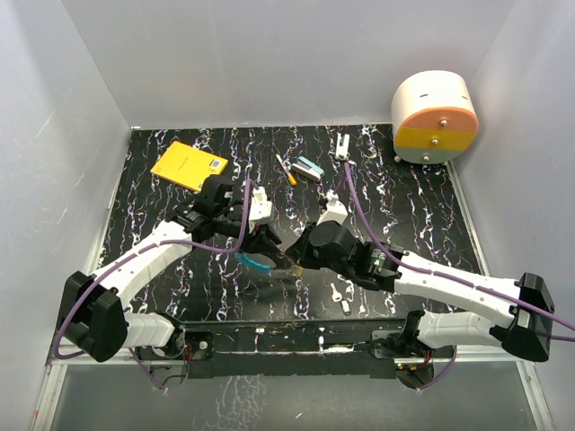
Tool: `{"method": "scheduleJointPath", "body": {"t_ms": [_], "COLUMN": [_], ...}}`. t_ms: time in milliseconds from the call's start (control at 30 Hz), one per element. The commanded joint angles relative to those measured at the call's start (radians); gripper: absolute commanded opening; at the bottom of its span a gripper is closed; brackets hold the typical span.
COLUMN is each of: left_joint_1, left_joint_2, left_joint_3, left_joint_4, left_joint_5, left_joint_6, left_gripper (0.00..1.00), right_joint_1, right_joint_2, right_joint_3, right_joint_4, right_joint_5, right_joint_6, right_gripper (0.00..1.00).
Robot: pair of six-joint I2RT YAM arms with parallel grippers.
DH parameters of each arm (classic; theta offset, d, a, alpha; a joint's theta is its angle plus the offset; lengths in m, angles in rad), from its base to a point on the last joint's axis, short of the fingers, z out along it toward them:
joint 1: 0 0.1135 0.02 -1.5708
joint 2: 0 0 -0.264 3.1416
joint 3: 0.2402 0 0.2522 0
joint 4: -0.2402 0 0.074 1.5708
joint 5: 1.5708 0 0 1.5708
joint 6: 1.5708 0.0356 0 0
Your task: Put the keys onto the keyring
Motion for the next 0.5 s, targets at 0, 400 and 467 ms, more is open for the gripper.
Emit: {"method": "scheduleJointPath", "body": {"t_ms": [0, 400, 467], "left_joint_1": [-0.004, -0.004, -0.004], "left_joint_2": [-0.012, -0.011, -0.011], "left_joint_3": [-0.028, -0.142, -0.158], "left_joint_4": [0.053, 0.113, 0.15], "left_joint_5": [0.055, 0.052, 0.051], "left_joint_6": [0.008, 0.039, 0.005], "left_gripper": [0.08, 0.0, 0.0], "right_joint_1": [0.006, 0.006, 0.006], "right_joint_2": [-0.049, -0.08, -0.077], "right_joint_3": [-0.076, -0.19, -0.185], "right_joint_4": [0.103, 0.146, 0.15], "right_joint_5": [0.011, 0.052, 0.045], "right_joint_6": [0.016, -0.057, -0.074], "right_gripper": [0.08, 0.13, 0.13]}}
